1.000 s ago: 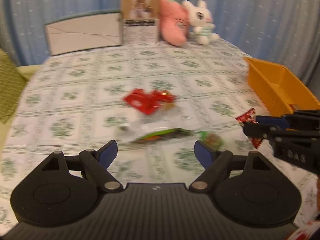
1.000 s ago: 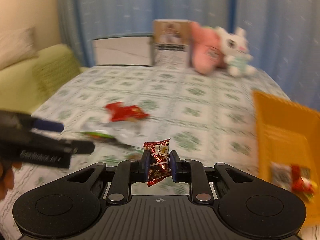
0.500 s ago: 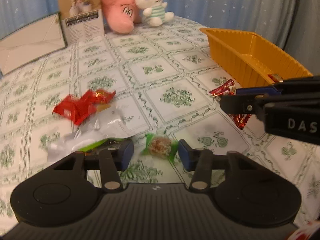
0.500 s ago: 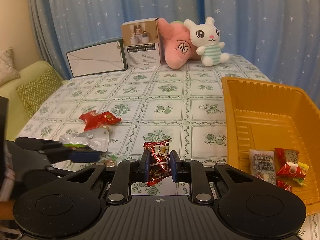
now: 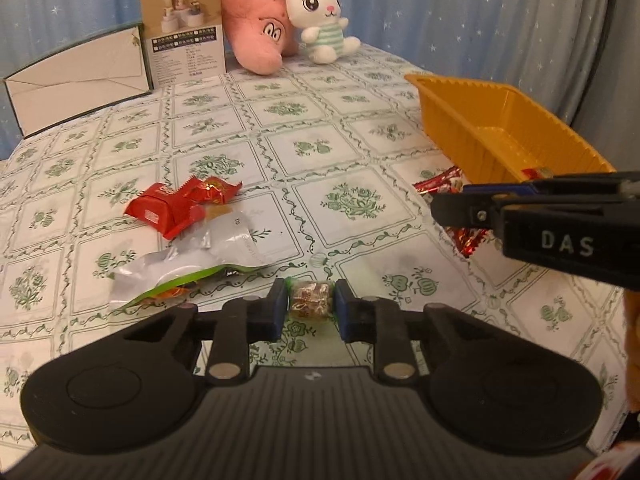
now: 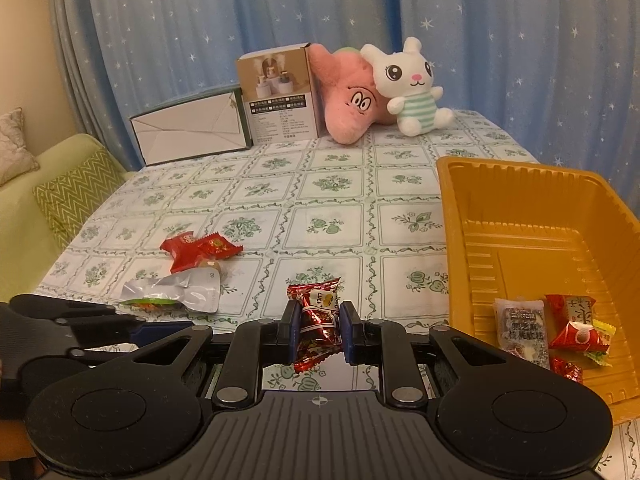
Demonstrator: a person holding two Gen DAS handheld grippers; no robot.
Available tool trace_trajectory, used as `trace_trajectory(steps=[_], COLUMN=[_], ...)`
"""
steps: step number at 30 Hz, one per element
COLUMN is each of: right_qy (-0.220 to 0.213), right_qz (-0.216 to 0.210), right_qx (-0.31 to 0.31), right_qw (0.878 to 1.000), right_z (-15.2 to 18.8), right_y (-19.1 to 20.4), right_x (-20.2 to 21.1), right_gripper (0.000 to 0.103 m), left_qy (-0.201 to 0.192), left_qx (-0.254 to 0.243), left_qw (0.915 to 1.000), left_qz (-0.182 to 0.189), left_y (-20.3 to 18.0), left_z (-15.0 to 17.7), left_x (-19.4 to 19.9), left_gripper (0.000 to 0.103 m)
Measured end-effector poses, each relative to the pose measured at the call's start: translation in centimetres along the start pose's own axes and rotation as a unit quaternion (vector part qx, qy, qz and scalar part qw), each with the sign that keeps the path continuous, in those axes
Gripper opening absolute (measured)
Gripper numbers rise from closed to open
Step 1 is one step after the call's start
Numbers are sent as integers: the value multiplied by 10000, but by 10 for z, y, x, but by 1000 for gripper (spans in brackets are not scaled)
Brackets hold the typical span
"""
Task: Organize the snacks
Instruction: 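Carry both candies into the orange tray and open both tools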
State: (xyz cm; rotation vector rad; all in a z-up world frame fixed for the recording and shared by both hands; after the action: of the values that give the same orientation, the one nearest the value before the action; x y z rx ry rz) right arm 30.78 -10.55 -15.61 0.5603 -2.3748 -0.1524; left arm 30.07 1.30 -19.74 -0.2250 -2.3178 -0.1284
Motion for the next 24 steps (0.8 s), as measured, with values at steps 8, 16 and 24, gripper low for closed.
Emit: trace_trajectory(steps=[8,16,24], right_qy=[-48,-205,-625], right_qz=[31,220,357], right_qx=[-159,-605,-772], right_qw=[9999,9977,9944], right_z=[1,-9,-44], right_y=[-6,-30,-60], right_x=[17,52,105], right_gripper=[21,21,21], left_qy=[-144,-387,-609], left_qx=[197,266,108], left_qw=[9997,9989,9977], left_qz=[-68,24,272], left_y=[0,-28,-81], left_z=[-4,-23,-55], left_x=[20,44,63], left_gripper=[22,22,22])
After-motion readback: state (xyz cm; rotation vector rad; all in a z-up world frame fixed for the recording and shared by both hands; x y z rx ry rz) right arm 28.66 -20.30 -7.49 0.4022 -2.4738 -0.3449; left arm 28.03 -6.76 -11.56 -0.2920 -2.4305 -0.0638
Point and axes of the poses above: each gripper's, at about its wrist camera, not at the fingertips, and x roughly against the way its jaws point, y to its left, z to its underside, the point moved 10 cm from there along -x, roughly the way its jaws point, and after that the axes turned 4 degrees about -z, right-handed, at the moved point
